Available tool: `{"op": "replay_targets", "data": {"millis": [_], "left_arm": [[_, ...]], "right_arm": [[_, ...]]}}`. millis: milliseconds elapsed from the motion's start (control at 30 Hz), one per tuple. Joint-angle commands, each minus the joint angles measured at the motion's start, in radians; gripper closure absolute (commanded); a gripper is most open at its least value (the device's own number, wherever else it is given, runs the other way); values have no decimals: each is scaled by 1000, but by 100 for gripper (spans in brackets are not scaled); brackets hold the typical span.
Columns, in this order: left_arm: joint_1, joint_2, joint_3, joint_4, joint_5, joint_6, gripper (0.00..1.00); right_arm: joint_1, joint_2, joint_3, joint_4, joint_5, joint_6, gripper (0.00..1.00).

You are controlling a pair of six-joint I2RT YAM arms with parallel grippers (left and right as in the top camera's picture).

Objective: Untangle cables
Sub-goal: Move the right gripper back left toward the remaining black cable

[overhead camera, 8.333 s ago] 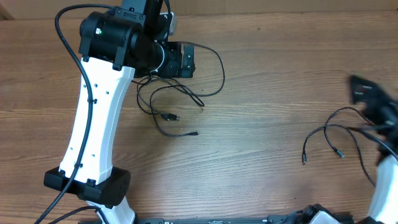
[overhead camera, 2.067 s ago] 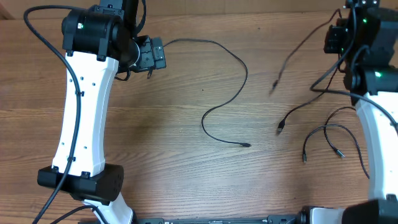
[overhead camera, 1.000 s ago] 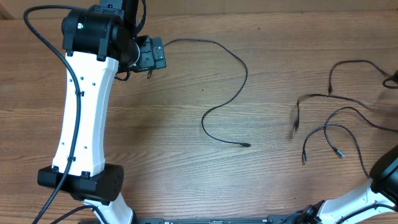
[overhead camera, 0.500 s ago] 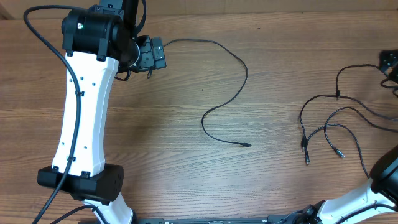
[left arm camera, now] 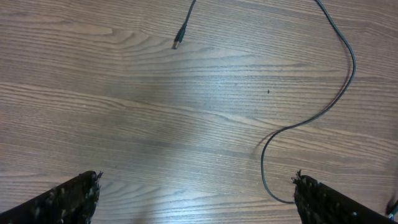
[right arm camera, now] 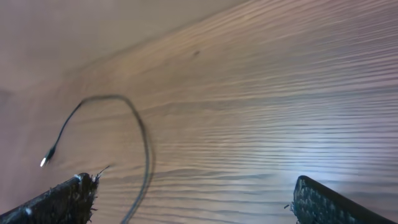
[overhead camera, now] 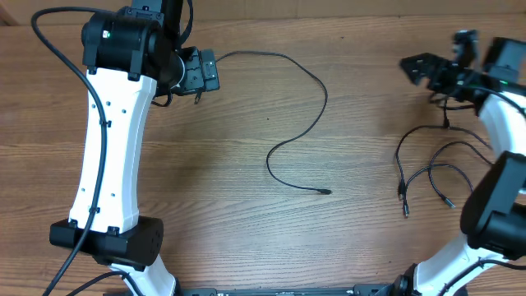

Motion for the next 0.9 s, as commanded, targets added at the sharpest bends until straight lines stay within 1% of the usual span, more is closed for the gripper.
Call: {"op": "replay_targets", "data": {"millis": [0,167,400,700,867], "left_arm": [[10,10,-7,5,7,-6,0],[10,10,-7,5,7,-6,0],[10,10,-7,5,7,-6,0],[10,10,-7,5,7,-6,1],[10,10,-7,5,7,-6,0]], "right_arm": [[57,34,24,-8,35,0,0],[125,79,24,-15,29,25,0],[184,174,24,5,-72,27,0],[243,214,23,13,-78,34,0],[285,257,23,47,-78,84,0]]}}
